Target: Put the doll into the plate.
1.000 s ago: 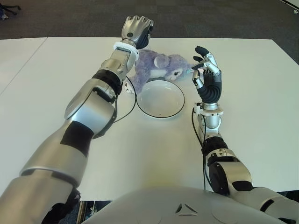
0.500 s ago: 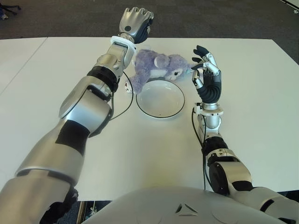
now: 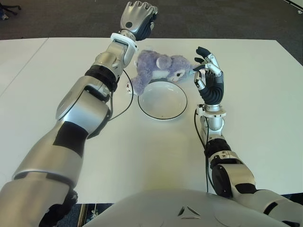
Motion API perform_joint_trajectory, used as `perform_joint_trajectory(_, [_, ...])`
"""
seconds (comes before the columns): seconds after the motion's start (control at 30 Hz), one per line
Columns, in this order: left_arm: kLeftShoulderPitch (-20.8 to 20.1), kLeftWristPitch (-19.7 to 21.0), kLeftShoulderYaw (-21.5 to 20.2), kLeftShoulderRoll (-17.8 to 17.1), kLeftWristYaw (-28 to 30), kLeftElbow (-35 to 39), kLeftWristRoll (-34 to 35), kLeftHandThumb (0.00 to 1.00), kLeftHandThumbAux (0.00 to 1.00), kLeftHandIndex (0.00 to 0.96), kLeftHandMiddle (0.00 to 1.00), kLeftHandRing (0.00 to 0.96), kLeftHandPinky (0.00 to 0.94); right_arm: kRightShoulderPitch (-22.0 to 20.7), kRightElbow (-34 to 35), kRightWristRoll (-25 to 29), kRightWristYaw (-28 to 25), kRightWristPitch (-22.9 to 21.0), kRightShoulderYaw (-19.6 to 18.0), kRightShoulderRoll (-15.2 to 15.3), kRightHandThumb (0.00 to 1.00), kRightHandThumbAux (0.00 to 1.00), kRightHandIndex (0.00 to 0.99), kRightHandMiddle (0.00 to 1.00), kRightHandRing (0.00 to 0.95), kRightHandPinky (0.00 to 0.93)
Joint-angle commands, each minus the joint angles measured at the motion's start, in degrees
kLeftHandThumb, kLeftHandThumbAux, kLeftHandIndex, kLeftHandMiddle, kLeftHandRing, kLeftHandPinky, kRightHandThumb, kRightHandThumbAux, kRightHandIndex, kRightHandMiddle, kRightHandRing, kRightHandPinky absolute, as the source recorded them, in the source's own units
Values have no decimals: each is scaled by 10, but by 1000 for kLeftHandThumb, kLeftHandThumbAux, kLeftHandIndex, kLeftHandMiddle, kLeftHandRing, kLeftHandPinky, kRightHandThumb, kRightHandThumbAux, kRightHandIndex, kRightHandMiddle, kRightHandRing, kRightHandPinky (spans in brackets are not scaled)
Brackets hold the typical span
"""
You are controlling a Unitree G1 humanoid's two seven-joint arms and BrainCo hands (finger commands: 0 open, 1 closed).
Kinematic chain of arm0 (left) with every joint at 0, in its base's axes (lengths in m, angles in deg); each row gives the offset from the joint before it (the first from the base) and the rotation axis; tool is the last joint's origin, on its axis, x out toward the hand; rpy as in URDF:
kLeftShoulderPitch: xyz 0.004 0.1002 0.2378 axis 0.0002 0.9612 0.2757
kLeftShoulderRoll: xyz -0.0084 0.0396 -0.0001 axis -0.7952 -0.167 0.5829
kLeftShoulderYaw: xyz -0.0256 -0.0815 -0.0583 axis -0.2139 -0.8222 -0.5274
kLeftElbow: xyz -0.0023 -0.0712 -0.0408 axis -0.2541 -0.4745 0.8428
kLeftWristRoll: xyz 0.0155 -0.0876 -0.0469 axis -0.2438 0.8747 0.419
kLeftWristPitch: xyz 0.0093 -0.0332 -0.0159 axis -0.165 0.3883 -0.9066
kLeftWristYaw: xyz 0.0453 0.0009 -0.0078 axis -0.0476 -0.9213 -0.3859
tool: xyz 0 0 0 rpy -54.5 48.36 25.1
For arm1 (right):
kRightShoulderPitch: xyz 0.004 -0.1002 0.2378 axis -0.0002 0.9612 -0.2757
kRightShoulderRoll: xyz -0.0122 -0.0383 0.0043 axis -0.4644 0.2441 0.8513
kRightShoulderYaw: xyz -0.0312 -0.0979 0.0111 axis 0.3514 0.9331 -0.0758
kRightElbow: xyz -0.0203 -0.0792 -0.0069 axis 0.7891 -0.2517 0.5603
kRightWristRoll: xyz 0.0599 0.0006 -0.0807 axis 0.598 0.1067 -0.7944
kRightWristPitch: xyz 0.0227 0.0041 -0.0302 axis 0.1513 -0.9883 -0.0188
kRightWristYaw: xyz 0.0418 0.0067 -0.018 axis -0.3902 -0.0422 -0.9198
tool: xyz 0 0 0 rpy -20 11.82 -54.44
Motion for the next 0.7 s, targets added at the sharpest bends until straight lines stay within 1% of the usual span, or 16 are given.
perform_joint_trajectory(0.03, [29,-56,-4,5,47,-12,17,346,478,96,325,421,448,349,-227,-18,-6,-73,26,-59,701,719,426,172,144,223])
perform_joint_trajectory(0.07, [30,-61,0,5,52,-13,13,306,451,23,106,180,250,350,-227,-18,-6,-72,26,-60,702,719,426,170,150,241])
perform_joint_trajectory(0.1, [33,-71,11,4,61,-13,5,299,446,11,69,139,216,350,-226,-18,-5,-73,26,-60,702,719,426,170,151,244])
perform_joint_trajectory(0.13, [35,-78,18,3,68,-13,-1,267,410,2,17,34,70,350,-226,-19,-4,-73,26,-60,700,720,425,166,150,231])
perform_joint_trajectory(0.17, [37,-88,25,1,75,-11,-6,250,393,0,4,8,22,350,-226,-21,-1,-73,26,-61,699,720,425,165,147,221])
perform_joint_trajectory(0.23, [39,-98,31,-1,81,-10,-10,241,383,0,0,0,2,351,-225,-22,1,-74,27,-61,699,720,425,165,145,213])
perform_joint_trajectory(0.3, [50,-120,41,0,90,-7,-15,205,355,0,0,0,0,351,-225,-22,1,-74,27,-62,699,720,425,168,138,203])
perform_joint_trajectory(0.47, [68,-155,53,8,107,-16,-18,180,315,0,0,0,0,353,-225,-22,0,-73,28,-64,702,719,426,169,136,206])
perform_joint_trajectory(0.7, [77,-185,53,8,120,-26,-17,194,296,0,0,0,0,354,-225,-18,-5,-72,27,-66,705,718,426,168,136,209])
